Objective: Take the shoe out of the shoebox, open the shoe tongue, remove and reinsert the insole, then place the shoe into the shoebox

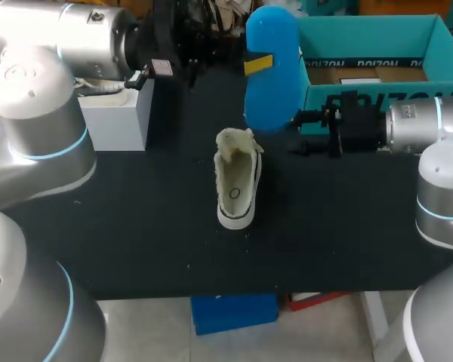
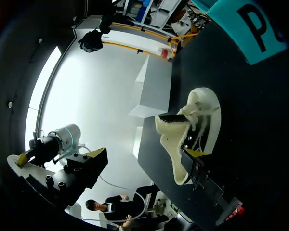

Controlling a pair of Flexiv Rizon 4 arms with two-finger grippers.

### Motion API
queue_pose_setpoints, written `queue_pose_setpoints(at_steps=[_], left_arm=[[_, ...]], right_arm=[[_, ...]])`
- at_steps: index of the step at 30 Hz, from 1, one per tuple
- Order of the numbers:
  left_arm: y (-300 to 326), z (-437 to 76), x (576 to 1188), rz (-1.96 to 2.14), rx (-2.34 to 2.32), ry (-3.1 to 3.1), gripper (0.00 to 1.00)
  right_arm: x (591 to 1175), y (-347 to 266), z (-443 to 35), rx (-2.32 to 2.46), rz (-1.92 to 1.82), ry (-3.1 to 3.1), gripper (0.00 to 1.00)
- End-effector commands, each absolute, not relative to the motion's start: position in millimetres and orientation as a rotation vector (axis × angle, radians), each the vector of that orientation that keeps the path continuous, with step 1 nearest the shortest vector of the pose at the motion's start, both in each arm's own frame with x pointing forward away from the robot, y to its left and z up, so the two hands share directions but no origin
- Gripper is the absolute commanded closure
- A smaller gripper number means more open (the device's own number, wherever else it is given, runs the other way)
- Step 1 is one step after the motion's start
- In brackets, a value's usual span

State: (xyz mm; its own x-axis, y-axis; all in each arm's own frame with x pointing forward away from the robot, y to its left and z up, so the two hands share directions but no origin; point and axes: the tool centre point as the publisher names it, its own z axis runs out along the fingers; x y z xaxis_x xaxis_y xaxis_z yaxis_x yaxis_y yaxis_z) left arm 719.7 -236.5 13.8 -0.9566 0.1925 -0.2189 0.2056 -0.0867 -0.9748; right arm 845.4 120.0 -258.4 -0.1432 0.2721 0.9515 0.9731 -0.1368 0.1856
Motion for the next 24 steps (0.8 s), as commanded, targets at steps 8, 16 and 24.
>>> queue_pose_setpoints(at_steps=[8,16,24], left_arm=[[-233.4,16.8,713.2,-1.953,0.652,2.000,1.00],[-217.7,-10.7,678.0,-1.862,0.793,1.888,1.00],[-178.5,-85.9,639.8,-1.707,0.906,1.762,1.00]], right_arm=[[845.3,121.1,-258.7,-1.448,-1.322,-1.452,0.00],[845.3,121.1,-258.7,-1.448,-1.322,-1.452,0.00],[845.3,121.1,-258.7,-1.448,-1.322,-1.452,0.00]])
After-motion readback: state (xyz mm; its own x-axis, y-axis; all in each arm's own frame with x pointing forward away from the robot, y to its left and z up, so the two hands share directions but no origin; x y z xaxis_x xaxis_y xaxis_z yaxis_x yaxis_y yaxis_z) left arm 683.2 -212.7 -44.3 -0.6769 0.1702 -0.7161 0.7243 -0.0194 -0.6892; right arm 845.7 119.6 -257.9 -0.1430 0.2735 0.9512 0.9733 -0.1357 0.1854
